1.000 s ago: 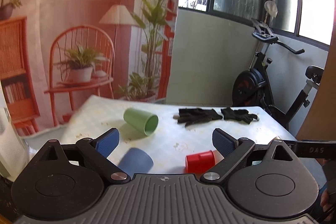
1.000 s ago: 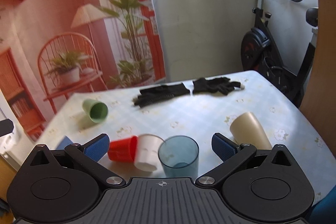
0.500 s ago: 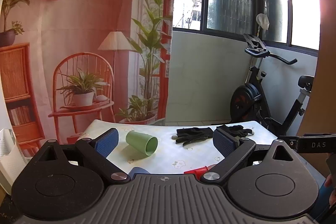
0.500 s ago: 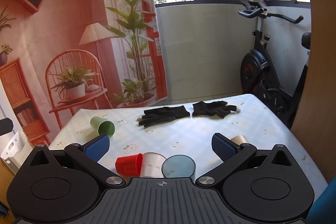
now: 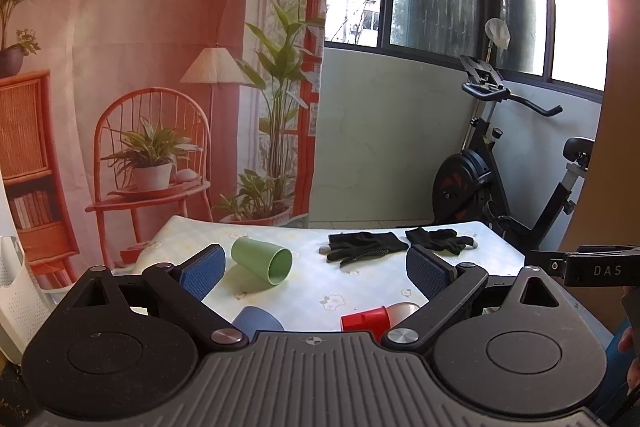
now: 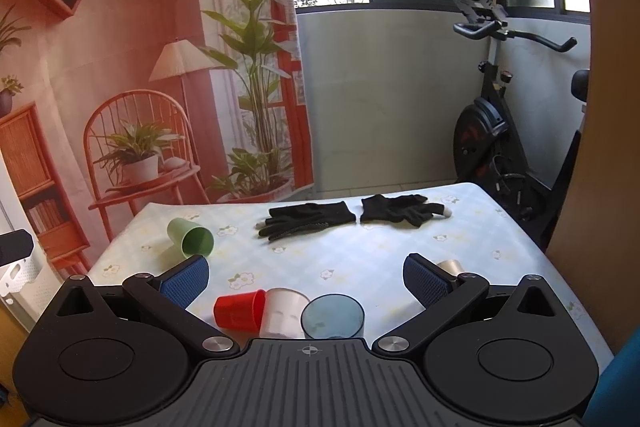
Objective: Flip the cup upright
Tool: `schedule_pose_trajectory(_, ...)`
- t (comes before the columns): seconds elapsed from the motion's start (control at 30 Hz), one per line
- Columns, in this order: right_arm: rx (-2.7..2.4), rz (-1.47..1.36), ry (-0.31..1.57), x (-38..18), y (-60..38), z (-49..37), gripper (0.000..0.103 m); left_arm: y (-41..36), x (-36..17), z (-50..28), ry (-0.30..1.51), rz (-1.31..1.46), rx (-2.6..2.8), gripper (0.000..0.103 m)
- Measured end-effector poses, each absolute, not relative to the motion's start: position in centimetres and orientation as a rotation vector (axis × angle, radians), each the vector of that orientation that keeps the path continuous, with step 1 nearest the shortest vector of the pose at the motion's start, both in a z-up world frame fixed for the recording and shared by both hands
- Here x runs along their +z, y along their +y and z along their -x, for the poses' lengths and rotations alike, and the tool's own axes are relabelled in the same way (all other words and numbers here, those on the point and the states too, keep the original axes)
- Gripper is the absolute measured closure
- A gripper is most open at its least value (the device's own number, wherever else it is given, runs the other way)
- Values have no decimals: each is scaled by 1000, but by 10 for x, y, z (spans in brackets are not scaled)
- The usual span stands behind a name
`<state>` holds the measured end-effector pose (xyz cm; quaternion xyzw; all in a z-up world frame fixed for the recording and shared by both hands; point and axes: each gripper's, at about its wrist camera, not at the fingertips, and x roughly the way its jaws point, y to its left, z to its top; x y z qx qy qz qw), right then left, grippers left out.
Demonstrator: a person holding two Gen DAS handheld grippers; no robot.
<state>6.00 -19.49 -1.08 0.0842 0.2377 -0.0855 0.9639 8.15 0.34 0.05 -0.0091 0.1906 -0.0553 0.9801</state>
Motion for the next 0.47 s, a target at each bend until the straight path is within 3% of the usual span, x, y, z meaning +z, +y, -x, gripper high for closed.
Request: schedule_pose_trajectory(0.47, -178, -164, 484, -12, -195, -60, 0, 4, -4, -83, 404, 23, -117, 4)
